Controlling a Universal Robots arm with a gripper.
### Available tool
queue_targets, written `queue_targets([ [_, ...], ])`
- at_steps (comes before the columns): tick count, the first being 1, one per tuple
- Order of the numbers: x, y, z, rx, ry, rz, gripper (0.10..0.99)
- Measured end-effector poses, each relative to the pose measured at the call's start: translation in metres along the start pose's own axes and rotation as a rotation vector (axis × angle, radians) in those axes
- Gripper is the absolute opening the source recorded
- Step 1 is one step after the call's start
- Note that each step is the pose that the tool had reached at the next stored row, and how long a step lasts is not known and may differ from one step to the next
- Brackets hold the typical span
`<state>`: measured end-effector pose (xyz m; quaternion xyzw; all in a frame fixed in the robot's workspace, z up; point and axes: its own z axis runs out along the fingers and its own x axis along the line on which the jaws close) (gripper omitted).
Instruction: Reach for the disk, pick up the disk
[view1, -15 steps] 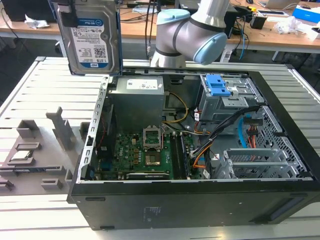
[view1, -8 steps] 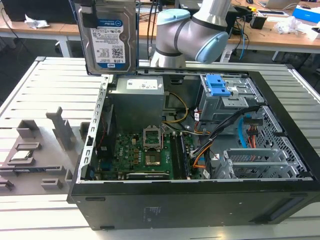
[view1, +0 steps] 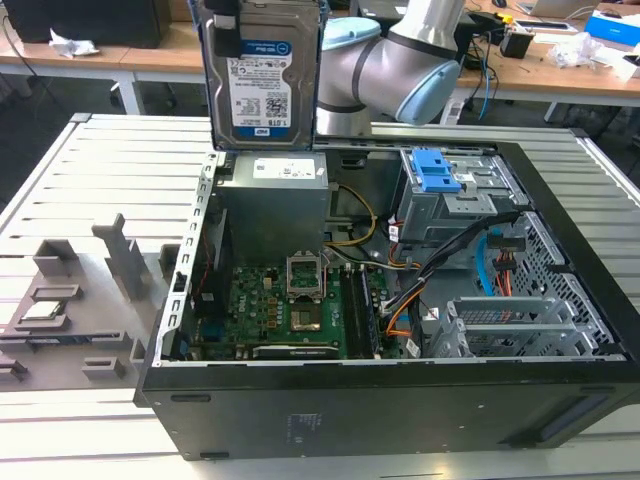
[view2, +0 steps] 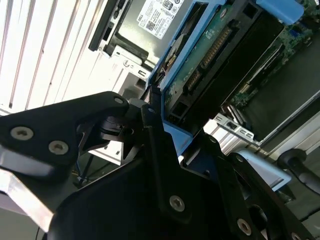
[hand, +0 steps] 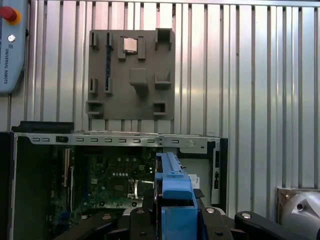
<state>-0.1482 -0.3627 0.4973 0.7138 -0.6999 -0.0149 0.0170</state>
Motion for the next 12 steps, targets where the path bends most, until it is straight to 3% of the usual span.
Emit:
queue_targets([
  [3,0.0002,-0.0179,-0.0008,0.0,0.0,0.0,0.369],
  [9,0.0003,-0.035,-0.0016,0.0,0.0001,0.0,0.369],
  [12,0.0004,-0.0506,-0.0023,0.0,0.0001,0.0,0.369],
])
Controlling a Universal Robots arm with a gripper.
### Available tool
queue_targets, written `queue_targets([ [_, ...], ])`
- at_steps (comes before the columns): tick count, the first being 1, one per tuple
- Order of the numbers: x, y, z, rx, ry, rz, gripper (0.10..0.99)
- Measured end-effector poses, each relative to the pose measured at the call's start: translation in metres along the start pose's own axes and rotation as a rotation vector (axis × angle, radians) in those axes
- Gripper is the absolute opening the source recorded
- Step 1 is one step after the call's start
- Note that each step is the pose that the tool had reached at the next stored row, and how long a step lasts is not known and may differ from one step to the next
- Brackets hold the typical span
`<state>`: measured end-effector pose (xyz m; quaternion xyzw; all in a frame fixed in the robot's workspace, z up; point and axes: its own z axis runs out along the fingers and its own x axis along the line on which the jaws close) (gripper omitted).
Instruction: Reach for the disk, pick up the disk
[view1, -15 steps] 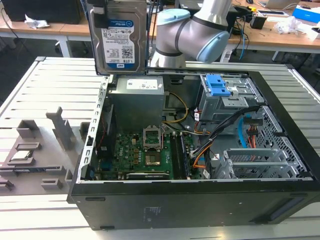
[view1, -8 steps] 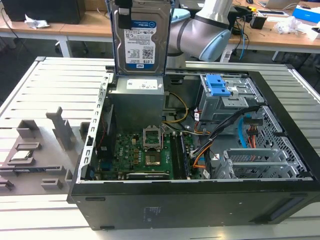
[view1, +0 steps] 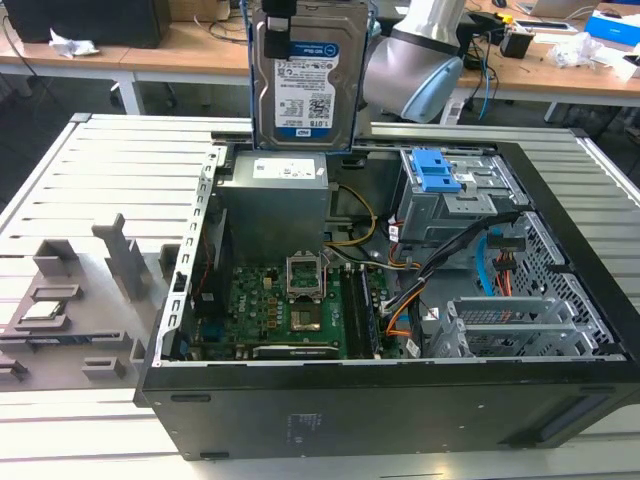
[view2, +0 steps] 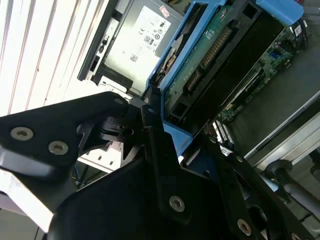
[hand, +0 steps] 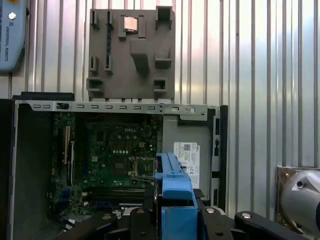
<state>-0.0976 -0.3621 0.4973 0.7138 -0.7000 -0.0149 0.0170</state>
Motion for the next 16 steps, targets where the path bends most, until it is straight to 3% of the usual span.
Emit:
queue_targets([
  [16,0.0005,-0.0627,-0.0028,0.0,0.0,0.0,0.369],
])
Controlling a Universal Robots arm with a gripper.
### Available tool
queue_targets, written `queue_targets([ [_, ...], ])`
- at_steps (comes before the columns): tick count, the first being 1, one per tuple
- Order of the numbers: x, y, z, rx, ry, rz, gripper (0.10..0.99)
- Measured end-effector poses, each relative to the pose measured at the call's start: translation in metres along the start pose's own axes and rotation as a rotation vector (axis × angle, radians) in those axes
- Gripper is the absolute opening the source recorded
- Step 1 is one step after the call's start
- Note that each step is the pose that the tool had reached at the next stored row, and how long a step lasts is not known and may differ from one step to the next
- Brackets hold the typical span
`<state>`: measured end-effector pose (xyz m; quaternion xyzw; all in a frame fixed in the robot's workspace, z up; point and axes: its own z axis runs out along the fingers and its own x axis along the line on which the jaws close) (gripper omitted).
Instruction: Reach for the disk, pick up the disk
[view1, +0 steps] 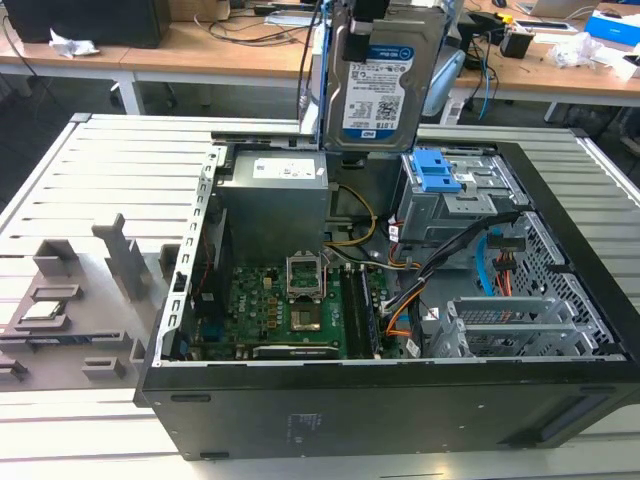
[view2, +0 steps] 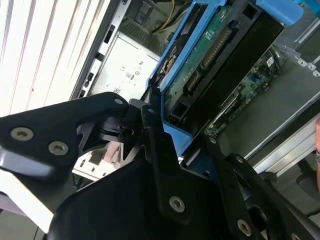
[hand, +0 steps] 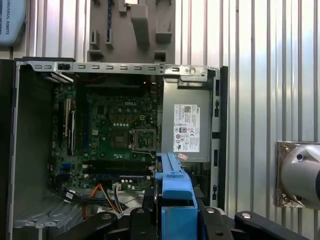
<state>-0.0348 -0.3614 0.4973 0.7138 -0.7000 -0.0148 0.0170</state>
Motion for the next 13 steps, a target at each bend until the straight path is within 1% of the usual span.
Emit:
queue_targets([
  [1,0.0,-0.0063,-0.0003,0.0,0.0,0.0,0.369],
  [4,0.0001,-0.016,-0.0007,0.0,0.0,0.0,0.369],
  [5,0.0001,-0.0221,-0.001,0.0,-0.0001,0.0,0.369],
  [7,0.0001,-0.0292,-0.0013,0.0,0.0,0.0,0.369],
  [9,0.0001,-0.0379,-0.0016,0.0,-0.0001,0.0,0.369],
  [12,0.0001,-0.0467,-0.0021,0.0,0.0,0.0,0.369],
  [13,0.0002,-0.0524,-0.0023,0.0,0.0,0.0,0.369],
])
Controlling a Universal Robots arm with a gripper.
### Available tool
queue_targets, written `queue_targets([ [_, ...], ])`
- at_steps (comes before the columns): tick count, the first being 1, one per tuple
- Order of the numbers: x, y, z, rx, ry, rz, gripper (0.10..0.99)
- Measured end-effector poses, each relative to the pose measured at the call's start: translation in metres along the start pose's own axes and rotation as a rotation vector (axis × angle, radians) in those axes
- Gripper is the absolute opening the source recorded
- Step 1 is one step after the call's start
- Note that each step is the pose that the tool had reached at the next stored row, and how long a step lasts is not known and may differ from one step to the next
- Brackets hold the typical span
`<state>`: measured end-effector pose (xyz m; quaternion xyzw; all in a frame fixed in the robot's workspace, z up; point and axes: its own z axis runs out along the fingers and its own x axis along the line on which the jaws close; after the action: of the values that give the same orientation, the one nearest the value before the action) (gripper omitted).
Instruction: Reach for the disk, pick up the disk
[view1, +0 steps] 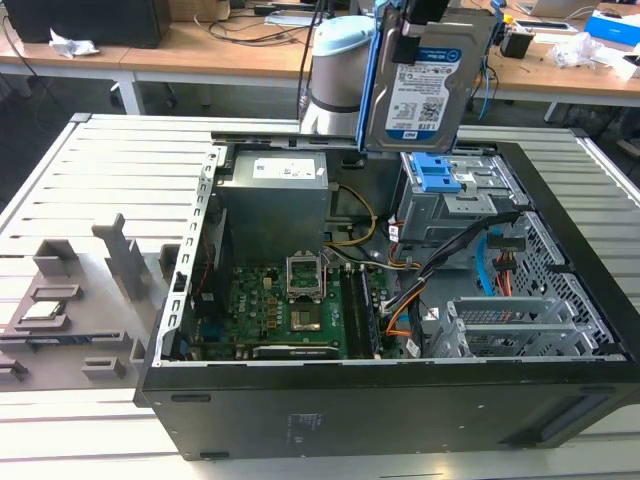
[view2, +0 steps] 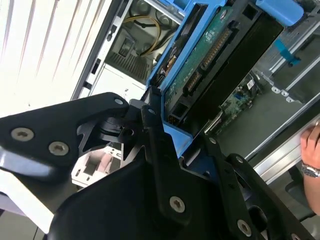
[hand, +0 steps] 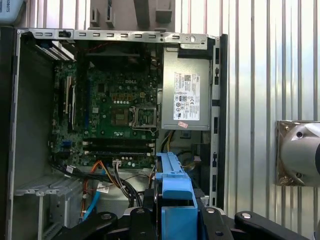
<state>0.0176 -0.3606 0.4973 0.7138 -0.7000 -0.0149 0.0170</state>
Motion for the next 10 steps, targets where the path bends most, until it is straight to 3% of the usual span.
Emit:
queue_targets([
  [8,0.0004,-0.0332,-0.0015,0.0,0.0,0.0,0.369],
  [10,0.0005,-0.045,-0.0021,0.0,-0.0001,0.0,0.369],
])
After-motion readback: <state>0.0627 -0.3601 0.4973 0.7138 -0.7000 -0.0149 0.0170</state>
